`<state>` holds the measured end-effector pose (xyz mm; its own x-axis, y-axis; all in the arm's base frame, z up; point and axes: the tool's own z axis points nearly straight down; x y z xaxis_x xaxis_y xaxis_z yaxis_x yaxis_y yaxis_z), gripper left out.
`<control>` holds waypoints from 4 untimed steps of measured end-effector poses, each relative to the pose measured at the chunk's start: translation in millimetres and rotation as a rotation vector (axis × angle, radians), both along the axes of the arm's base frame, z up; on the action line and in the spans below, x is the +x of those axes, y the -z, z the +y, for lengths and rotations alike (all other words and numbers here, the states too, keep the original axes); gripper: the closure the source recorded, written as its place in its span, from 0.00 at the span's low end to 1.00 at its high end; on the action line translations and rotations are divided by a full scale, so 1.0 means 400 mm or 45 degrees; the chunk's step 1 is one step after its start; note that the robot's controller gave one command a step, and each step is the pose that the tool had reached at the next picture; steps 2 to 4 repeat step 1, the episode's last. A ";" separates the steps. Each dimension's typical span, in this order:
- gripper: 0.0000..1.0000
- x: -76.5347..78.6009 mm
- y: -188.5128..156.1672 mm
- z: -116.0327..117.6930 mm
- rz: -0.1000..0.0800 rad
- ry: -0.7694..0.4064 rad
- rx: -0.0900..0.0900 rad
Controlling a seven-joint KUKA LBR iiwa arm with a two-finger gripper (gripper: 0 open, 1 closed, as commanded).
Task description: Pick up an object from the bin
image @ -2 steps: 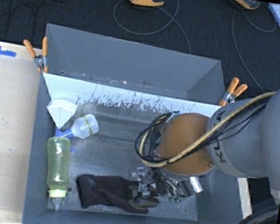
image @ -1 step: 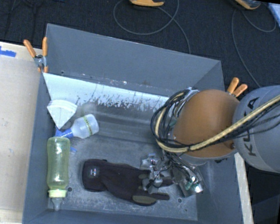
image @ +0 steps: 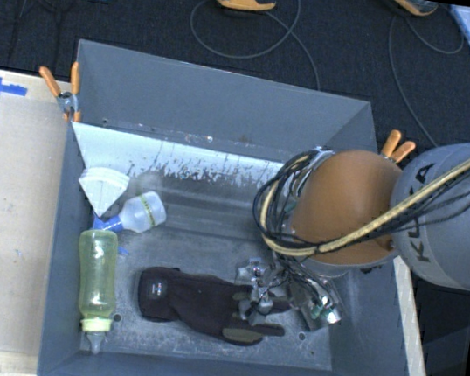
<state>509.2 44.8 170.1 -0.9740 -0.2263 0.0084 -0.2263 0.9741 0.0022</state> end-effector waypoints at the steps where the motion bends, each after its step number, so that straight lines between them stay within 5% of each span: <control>1: 1.00 -0.005 -0.130 0.010 0.008 0.028 -0.001; 4: 1.00 -0.005 -0.130 0.010 0.008 0.028 -0.001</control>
Offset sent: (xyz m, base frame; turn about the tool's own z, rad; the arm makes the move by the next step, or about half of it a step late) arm -0.0003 -0.0153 0.1526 0.0318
